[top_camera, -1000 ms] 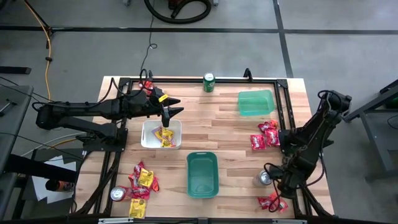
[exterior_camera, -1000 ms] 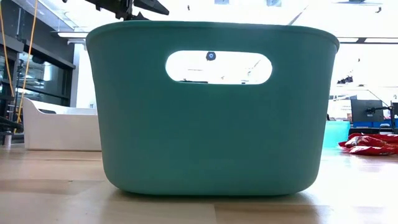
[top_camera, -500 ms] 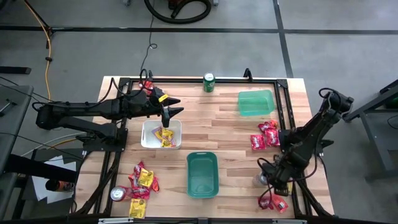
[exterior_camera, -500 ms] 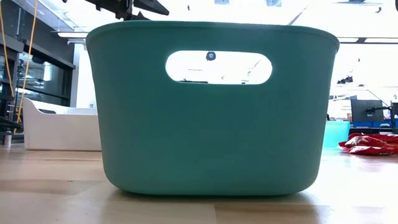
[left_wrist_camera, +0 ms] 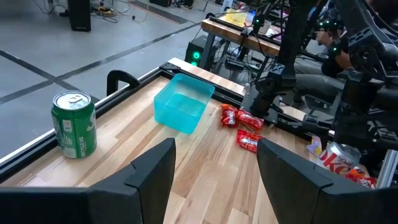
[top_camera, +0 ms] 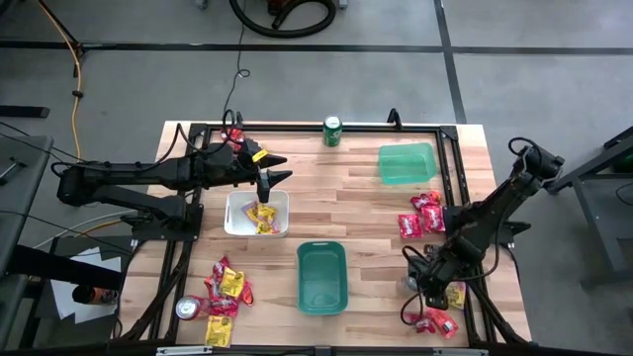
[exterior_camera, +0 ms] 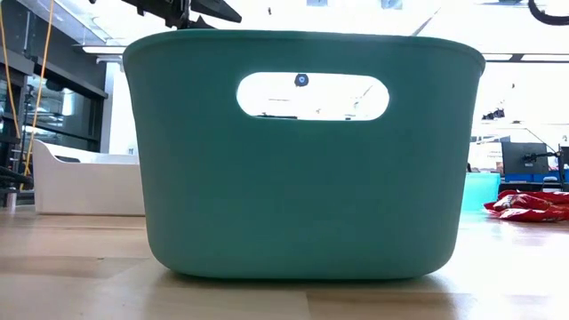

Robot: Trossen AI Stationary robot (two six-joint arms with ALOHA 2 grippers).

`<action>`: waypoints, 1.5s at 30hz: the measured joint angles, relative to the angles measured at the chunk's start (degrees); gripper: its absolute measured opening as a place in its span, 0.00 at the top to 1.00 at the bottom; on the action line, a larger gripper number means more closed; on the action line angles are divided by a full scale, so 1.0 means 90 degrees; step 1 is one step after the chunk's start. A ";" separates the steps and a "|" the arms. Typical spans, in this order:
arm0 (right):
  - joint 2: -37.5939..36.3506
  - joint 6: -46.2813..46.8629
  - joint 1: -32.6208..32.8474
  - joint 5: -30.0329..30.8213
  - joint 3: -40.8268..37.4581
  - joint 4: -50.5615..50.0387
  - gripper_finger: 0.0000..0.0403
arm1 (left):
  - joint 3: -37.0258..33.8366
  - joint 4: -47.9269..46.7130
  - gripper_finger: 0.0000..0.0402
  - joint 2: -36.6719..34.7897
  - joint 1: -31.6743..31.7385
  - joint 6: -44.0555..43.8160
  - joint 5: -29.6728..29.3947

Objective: Sort candy
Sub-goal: Put the yellow candy pack into the white bin

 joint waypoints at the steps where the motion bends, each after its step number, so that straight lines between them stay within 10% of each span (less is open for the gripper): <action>1: -0.0002 -0.0039 -0.0044 0.0026 0.0000 0.0074 0.43 | 0.0000 0.0000 0.47 0.0000 0.0000 0.0000 0.0000; 12: -0.0005 -0.0339 -0.0252 -0.0206 0.0007 -0.0127 0.43 | 0.0000 0.0000 0.47 0.0000 -0.0001 0.0000 0.0000; 25: -0.1244 0.1960 0.1595 -0.0161 0.0007 -0.1761 0.43 | 0.0000 0.0000 0.47 0.0000 -0.0001 0.0000 0.0002; 45: -0.0085 0.2429 0.1862 0.0102 -0.0024 -0.1107 0.43 | 0.0000 0.0002 0.47 0.0000 0.0000 -0.0063 0.0002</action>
